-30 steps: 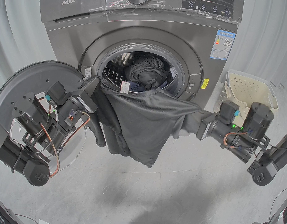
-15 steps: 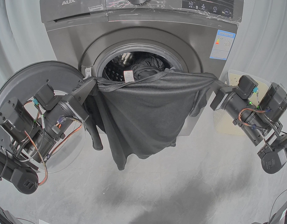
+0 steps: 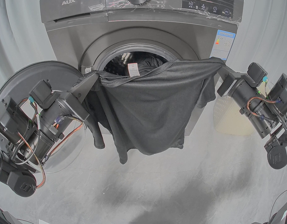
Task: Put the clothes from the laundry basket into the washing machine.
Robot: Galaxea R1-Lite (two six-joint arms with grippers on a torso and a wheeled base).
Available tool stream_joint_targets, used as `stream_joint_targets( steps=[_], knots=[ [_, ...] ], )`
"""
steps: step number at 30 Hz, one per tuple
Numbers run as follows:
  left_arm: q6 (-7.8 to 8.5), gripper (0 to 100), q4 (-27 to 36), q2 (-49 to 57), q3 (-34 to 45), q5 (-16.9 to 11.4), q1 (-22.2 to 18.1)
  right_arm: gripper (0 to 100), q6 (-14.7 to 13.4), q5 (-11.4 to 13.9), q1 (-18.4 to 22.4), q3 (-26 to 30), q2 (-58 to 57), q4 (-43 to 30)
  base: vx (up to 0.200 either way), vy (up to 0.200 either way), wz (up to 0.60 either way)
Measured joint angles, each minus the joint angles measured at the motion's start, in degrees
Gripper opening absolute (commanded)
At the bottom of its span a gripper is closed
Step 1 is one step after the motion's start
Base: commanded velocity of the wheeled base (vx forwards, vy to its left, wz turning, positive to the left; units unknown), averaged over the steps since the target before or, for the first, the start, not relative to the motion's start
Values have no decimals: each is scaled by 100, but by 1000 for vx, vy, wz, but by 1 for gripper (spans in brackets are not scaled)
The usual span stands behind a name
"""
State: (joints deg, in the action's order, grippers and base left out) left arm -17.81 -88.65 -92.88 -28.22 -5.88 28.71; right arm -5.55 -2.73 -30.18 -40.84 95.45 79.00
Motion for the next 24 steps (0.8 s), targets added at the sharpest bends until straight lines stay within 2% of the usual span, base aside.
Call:
stream_joint_targets(
  steps=[8, 11, 15, 21, 22, 24],
  knots=[
    [11, 0, 11, 2, -46, 7, 78, 0, 0, -5, 6, 0, -46, -13, 0, 0, 0],
    [110, 0, 51, 2, -39, 13, 238, 0, 0, -17, -13, 46, -77, -28, 0, 0, 0],
    [213, 0, 388, -22, -129, -9, 422, 0, 7, -17, -62, 149, -88, -69, 0, 0, 0],
    [224, 0, 778, -144, -581, -4, 638, 0, 2, 30, -189, 569, 149, -22, 0, 0, 0],
    [222, 0, 835, -199, -728, 9, 677, 100, 0, 39, -258, 674, 258, 13, 0, 0, 0],
    [224, 0, 886, -273, -931, 18, 712, 100, 0, 44, -363, 785, 396, 66, 0, 0, 0]
  ],
)
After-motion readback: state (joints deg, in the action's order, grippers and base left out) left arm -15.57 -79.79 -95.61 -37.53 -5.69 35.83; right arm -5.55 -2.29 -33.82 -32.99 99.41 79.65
